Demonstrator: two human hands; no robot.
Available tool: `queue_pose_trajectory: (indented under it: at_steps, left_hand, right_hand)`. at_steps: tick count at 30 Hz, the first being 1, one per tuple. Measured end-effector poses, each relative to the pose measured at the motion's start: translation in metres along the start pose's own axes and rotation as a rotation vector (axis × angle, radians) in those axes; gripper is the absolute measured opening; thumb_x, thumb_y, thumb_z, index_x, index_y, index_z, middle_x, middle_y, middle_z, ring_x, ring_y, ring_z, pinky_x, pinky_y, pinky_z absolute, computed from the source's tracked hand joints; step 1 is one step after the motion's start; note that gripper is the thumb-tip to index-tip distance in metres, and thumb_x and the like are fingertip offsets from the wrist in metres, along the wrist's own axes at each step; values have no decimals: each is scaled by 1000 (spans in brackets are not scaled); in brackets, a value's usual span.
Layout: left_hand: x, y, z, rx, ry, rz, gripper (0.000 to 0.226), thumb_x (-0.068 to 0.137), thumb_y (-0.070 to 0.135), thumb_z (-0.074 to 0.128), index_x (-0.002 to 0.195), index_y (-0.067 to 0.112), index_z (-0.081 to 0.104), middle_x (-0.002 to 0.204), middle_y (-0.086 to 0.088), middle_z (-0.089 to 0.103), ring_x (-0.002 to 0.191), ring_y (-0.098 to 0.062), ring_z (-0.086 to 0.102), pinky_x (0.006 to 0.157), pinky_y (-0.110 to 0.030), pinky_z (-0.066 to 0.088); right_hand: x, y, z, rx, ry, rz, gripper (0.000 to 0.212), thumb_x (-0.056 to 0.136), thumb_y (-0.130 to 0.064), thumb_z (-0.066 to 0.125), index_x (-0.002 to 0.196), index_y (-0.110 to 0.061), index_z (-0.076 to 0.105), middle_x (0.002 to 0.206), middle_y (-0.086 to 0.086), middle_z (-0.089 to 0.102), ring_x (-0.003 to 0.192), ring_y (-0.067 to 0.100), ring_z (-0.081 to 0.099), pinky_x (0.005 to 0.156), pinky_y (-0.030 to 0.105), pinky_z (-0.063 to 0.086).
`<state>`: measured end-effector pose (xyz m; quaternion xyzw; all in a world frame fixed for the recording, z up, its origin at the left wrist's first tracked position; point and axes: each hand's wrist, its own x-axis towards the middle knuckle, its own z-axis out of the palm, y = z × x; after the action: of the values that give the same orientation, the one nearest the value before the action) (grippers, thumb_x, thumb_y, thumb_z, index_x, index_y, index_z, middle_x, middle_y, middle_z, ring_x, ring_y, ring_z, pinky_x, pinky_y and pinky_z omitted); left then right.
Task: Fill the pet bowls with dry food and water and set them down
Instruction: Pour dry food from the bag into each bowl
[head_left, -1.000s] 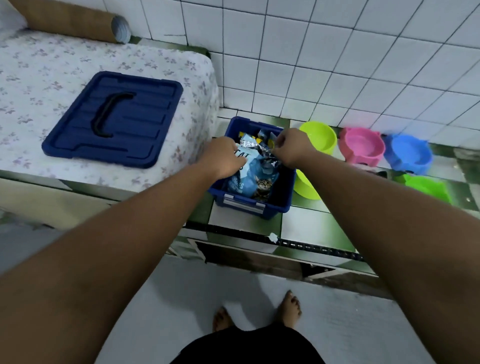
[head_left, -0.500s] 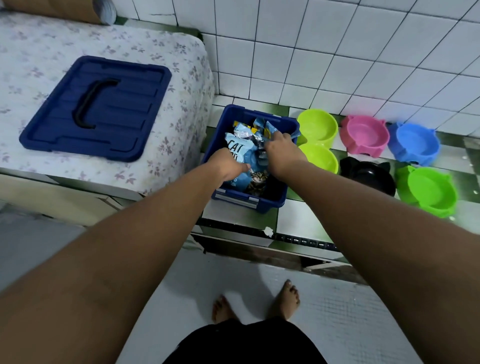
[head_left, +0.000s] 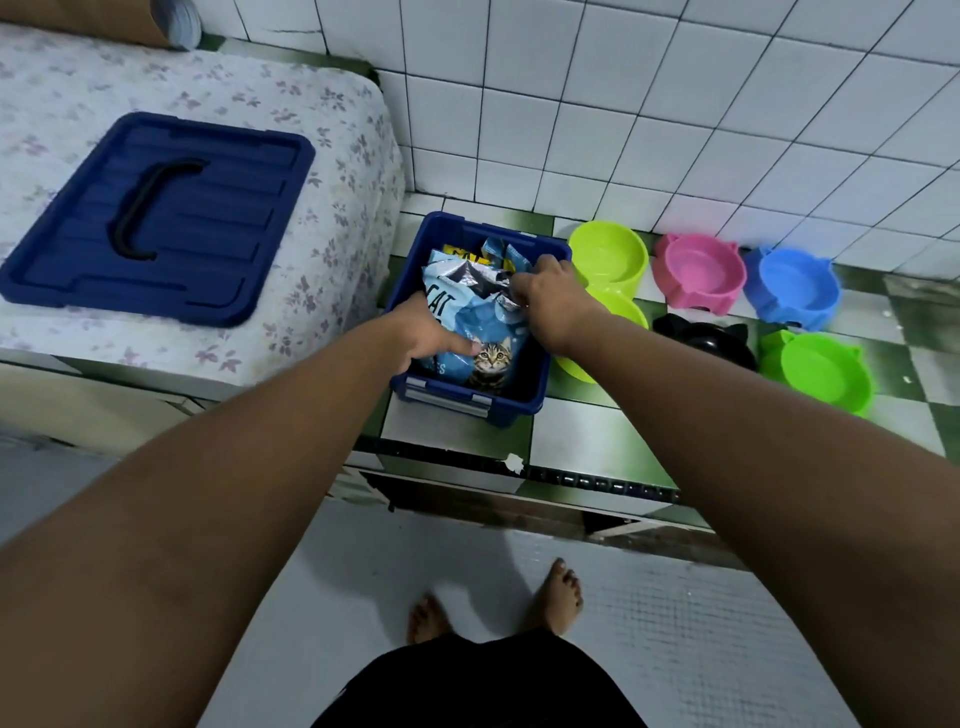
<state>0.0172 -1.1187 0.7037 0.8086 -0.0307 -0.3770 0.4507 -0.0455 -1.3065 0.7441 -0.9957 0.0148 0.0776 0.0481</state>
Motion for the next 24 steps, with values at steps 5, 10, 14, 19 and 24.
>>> queue_pose_trajectory:
  at_steps: [5, 10, 14, 19, 24]
  left_hand:
    - [19, -10, -6, 5, -46, -52, 160, 9, 41, 106, 151, 28, 33, 139, 3, 61, 135, -24, 52, 116, -51, 39]
    - [-15, 10, -7, 45, -42, -53, 140, 53, 9, 100, 159, 27, 10, 151, -5, 49, 142, -30, 41, 120, -55, 33]
    - [-15, 6, -8, 19, 33, 46, 133, 58, 3, 97, 159, 23, 12, 148, -5, 51, 136, -29, 48, 114, -53, 43]
    - [-16, 4, -7, 8, 83, 169, 125, 56, 1, 98, 156, 17, 24, 141, -2, 56, 129, -22, 53, 109, -42, 47]
    - [-21, 10, -8, -5, 152, 260, 102, 64, 4, 96, 149, 13, 39, 129, 5, 58, 117, -10, 53, 98, -25, 43]
  right_hand:
    - [-11, 6, -6, 288, 13, -31, 23, 83, 1, 54, 94, -19, 52, 102, 14, 56, 94, 33, 54, 77, 35, 41]
    - [-21, 11, -12, 409, 20, -67, 17, 89, -1, 47, 90, -18, 49, 81, 6, 59, 77, 27, 51, 69, 41, 46]
    - [-28, 16, -10, 506, 74, -113, 14, 90, -2, 48, 88, -16, 50, 75, -3, 55, 73, 19, 46, 67, 35, 41]
    - [-30, 19, 0, 565, 184, -128, 7, 93, -4, 51, 94, -11, 52, 79, -4, 55, 73, 17, 45, 66, 31, 38]
    - [-25, 19, 1, 690, 290, -43, 11, 92, -2, 51, 94, -13, 54, 78, -3, 57, 70, 16, 49, 64, 29, 41]
